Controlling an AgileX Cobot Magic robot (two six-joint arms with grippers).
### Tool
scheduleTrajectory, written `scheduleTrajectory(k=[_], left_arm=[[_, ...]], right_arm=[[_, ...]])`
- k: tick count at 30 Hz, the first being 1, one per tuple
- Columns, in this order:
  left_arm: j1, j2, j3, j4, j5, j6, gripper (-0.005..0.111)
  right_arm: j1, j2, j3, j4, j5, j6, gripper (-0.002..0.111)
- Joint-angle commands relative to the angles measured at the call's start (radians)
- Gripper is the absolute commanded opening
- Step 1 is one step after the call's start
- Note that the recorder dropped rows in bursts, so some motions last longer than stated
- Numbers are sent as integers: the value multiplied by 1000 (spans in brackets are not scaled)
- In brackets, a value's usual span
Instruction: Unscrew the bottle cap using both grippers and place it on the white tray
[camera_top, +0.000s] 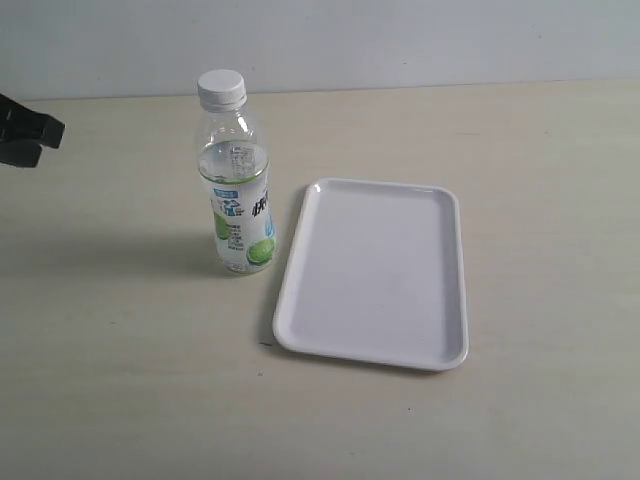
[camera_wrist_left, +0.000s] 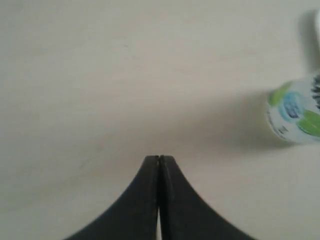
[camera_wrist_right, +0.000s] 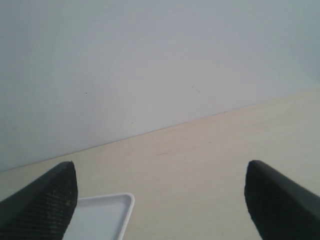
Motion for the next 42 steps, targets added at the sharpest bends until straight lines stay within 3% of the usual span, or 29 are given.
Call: scheduleTrajectory(k=[1, 3, 7, 12, 17, 19, 23, 25, 27, 29, 33, 35, 42], left_arm=[[-32, -21, -9, 264, -179, -258, 0], [-11, -26, -9, 264, -258, -288, 0], [68, -37, -5, 257, -476, -550, 0], [137, -90, 46, 257, -807, -665, 0], [165, -127, 154, 295, -1006, -758, 0], [177, -143, 207, 409, -1091, -813, 0], [236, -174, 282, 922, -1245, -1124, 0], [284, -177, 296, 1182, -1421, -1311, 0], [328, -171, 296, 1291, -1599, -1335, 0], [350, -165, 296, 1331, -1636, -1310, 0], [363, -120, 296, 1558, -1547, -1259, 0], [356, -83, 298, 1678, -1539, -1261, 0], [299, 60, 310, 1891, -1540, -1256, 0]], right_arm=[[4, -6, 6, -3, -9, -8, 86], [4, -6, 6, -3, -9, -8, 86], [4, -6, 6, -3, -9, -8, 86], [4, -6, 6, -3, -9, -8, 86], [4, -6, 6, -3, -9, -8, 86], [4, -6, 6, -3, -9, -8, 86], [4, -6, 6, -3, -9, -8, 86], [4, -6, 6, -3, -9, -8, 86], [4, -6, 6, -3, -9, -8, 86], [4, -6, 6, -3, -9, -8, 86], [4, -6, 6, -3, -9, -8, 86], [4, -6, 6, -3, -9, -8, 86], [4, -6, 6, -3, -9, -8, 86]])
